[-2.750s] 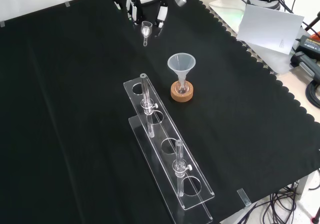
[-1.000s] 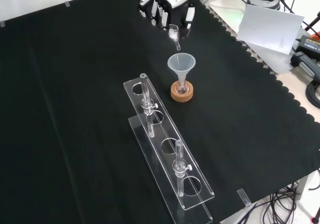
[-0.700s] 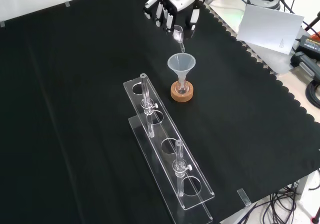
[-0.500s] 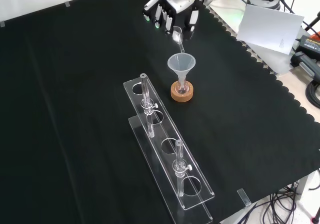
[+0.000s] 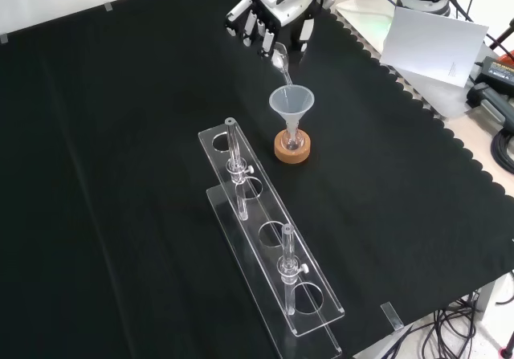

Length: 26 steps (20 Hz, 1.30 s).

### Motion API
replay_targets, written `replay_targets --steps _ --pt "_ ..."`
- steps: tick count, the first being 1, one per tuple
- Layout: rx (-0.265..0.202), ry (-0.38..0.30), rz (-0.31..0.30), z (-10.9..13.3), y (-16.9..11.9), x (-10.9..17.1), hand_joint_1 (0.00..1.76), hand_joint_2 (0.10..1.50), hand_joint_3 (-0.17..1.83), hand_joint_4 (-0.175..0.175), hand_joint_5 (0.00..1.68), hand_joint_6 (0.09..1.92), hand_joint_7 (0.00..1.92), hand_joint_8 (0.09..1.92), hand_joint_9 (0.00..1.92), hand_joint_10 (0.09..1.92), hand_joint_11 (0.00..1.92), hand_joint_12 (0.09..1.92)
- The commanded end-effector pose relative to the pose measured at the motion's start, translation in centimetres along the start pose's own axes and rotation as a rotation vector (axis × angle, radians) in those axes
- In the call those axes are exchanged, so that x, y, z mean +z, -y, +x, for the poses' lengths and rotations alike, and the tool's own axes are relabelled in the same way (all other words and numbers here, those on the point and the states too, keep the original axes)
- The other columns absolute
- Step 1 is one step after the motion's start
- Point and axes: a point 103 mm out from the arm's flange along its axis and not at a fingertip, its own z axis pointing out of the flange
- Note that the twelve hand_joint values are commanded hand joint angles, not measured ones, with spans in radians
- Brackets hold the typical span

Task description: Pour all the NaCl from the weighing funnel into the round-bottom flask.

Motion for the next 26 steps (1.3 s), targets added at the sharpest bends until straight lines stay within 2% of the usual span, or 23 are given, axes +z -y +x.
replay_targets --steps 1,8,21,26 --pt "0.001 0.032 0.009 -0.2 -0.5 -0.5 1.15 0.6 0.62 0.175 1.54 0.11 1.77 0.09 1.2 0.19 0.16 1.5" --pt "-0.02 0.087 0.018 -0.5 -0.9 -0.7 1.15 0.61 0.62 0.175 1.54 0.11 1.77 0.09 1.2 0.19 0.16 1.5" --pt "-0.092 0.186 0.051 0.9 -1.3 -1.2 1.15 0.61 0.62 0.175 1.54 0.11 1.77 0.09 1.19 0.19 0.16 1.5" --pt "-0.081 0.2 0.064 0.8 -1.2 -1.2 1.15 0.61 0.62 0.175 1.54 0.11 1.77 0.09 1.19 0.19 0.16 1.5"
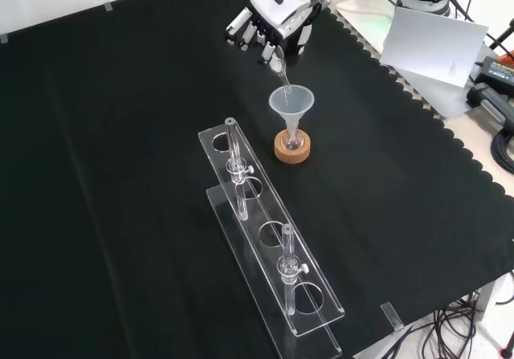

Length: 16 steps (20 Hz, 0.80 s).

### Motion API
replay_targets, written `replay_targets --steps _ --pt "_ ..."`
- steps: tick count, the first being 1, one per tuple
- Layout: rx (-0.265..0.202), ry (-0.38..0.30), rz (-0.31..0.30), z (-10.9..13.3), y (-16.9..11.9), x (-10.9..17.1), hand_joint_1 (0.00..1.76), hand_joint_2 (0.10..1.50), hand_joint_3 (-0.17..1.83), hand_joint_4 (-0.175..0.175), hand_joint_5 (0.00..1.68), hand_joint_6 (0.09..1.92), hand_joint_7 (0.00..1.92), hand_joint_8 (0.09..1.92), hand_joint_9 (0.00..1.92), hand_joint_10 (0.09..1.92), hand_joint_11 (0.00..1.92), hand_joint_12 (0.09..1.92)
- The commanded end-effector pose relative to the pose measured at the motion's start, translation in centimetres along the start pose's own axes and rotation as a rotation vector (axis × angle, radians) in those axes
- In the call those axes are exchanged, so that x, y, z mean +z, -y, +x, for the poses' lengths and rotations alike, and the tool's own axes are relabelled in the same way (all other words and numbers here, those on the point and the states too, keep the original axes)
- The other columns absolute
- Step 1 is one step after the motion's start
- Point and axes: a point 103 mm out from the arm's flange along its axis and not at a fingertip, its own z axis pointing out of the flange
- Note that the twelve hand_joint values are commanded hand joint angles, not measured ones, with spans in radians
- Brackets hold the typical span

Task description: Pour all the NaCl from the weighing funnel into the round-bottom flask.

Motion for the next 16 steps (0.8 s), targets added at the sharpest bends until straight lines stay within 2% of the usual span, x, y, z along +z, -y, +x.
replay_targets --steps 1,9,16 --pt "0.017 0.021 0.02 -0.1 0.0 0.1 1.15 0.61 0.62 0.175 1.54 0.11 1.77 0.09 1.19 0.19 0.15 1.5" --pt "0.019 0.08 0.024 -0.5 -0.3 0.1 1.15 0.61 0.62 0.175 1.54 0.12 1.77 0.09 1.18 0.18 0.15 1.5" --pt "0.007 0.075 0.002 -0.2 0.3 -1.1 1.15 0.61 0.61 0.175 1.54 0.12 1.76 0.09 1.18 0.18 0.15 1.5"
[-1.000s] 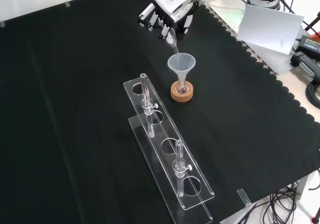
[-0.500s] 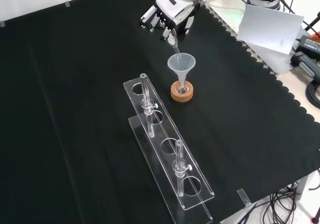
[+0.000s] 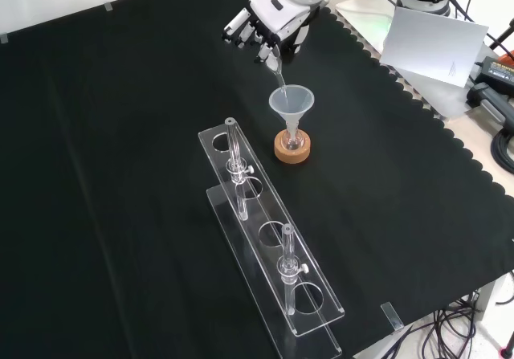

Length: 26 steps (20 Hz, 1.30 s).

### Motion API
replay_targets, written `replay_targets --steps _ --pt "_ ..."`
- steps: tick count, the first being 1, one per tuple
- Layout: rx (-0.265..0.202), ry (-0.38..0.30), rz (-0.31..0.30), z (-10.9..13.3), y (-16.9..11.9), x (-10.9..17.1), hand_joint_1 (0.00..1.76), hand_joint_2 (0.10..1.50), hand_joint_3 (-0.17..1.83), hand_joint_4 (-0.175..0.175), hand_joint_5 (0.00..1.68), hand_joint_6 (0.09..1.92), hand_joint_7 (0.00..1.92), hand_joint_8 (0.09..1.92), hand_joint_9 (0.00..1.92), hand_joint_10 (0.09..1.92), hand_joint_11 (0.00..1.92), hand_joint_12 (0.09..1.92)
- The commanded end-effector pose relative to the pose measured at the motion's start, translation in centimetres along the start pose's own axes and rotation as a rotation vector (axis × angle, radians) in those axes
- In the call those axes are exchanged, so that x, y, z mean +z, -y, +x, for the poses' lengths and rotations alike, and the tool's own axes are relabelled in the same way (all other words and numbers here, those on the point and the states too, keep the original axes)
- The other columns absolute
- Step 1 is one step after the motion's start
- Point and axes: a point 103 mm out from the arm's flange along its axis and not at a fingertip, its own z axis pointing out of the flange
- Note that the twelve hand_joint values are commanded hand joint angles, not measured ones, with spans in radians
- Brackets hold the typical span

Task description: Pour all the NaCl from the weighing funnel into the round-bottom flask.

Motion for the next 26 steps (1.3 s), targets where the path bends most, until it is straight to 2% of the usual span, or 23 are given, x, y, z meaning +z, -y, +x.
replay_targets --steps 1,4,10,18,26 --pt "-0.011 0.001 -0.021 0.4 0.5 -1.0 1.15 0.61 0.61 0.175 1.54 0.12 1.76 0.09 1.18 0.18 0.15 1.5" --pt "0.006 -0.001 -0.023 0.4 0.4 -1.1 1.15 0.61 0.61 0.175 1.54 0.12 1.76 0.09 1.17 0.18 0.14 1.5" --pt "-0.019 0.045 -0.021 1.2 0.5 -1.0 1.15 0.61 0.61 0.175 1.53 0.12 1.76 0.09 1.17 0.17 0.14 1.5" --pt "-0.037 0.064 -0.033 1.3 0.3 -1.8 1.15 0.62 0.6 0.175 1.53 0.13 1.76 0.09 1.17 0.17 0.14 1.51" --pt "-0.031 0.099 -0.019 1.3 0.3 -2.0 1.15 0.62 0.6 0.175 1.53 0.13 1.76 0.09 1.16 0.17 0.14 1.51"
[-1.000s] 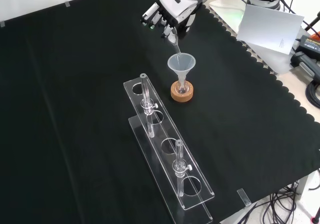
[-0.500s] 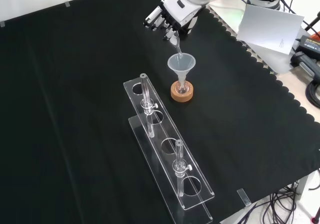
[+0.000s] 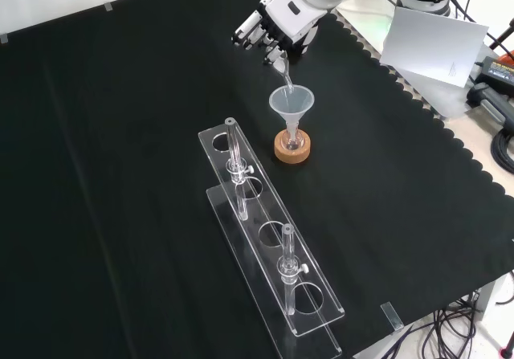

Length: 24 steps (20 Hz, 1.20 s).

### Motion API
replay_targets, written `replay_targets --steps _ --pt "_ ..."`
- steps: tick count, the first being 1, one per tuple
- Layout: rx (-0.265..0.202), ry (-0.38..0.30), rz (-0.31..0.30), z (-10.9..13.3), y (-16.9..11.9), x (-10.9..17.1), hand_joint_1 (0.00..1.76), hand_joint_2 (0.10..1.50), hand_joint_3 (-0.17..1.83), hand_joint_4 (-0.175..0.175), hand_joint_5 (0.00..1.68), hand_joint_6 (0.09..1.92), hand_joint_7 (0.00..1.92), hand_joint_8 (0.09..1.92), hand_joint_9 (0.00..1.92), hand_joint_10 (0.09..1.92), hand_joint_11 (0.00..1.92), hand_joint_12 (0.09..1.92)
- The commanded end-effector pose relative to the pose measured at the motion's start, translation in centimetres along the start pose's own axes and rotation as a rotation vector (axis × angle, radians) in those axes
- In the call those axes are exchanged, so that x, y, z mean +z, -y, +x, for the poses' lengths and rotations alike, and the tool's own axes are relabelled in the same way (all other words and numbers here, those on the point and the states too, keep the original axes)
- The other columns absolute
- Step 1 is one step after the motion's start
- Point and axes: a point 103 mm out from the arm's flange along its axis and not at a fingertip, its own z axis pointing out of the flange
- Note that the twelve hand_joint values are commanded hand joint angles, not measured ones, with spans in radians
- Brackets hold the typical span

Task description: Pour all the NaCl from the weighing funnel into the round-bottom flask.

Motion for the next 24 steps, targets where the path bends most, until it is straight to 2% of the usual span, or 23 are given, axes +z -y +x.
replay_targets --steps 1,9,15,24 --pt "-0.003 0.025 0.024 0.2 0.1 0.0 1.15 0.62 0.6 0.175 1.53 0.13 1.76 0.09 1.16 0.17 0.14 1.51" --pt "-0.009 0.086 0.026 -0.5 -0.2 -0.8 1.14 0.62 0.6 0.175 1.53 0.13 1.76 0.09 1.16 0.17 0.13 1.51" --pt "-0.018 0.093 0.021 -0.8 -0.3 -1.2 1.14 0.63 0.59 0.175 1.53 0.14 1.76 0.09 1.16 0.17 0.12 1.51" --pt "-0.062 0.112 0.023 0.6 -0.2 -1.3 1.14 0.63 0.59 0.175 1.52 0.14 1.76 0.09 1.15 0.16 0.11 1.51"
